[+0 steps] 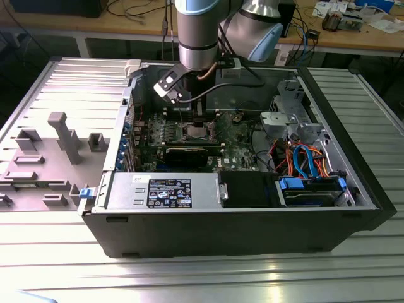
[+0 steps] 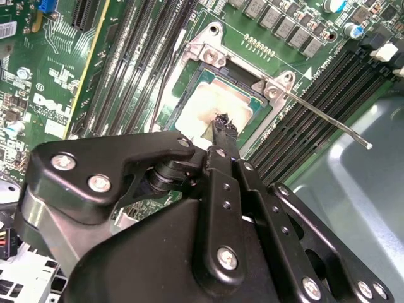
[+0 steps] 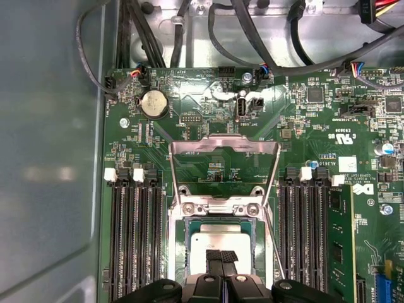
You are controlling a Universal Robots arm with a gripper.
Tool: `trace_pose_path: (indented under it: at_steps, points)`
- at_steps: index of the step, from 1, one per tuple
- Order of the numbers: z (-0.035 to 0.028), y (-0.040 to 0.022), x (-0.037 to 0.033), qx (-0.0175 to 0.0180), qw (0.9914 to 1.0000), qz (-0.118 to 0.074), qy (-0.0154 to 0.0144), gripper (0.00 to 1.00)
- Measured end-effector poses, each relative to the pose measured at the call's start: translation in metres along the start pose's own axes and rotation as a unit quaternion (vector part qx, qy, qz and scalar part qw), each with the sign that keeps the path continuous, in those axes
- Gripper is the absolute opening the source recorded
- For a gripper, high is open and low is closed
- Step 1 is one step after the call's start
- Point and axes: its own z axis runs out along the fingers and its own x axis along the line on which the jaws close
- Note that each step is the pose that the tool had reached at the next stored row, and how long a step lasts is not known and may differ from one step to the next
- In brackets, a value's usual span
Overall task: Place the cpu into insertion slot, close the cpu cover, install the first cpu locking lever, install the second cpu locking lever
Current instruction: 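Close the cpu cover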
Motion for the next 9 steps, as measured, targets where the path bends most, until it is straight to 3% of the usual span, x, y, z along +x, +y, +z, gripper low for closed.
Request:
trace_pose_path:
  at_steps: [9]
  points:
    - [-0.0090, 0.0006, 0.0002, 0.0000, 1.00000, 0.000, 0.0000, 0.11]
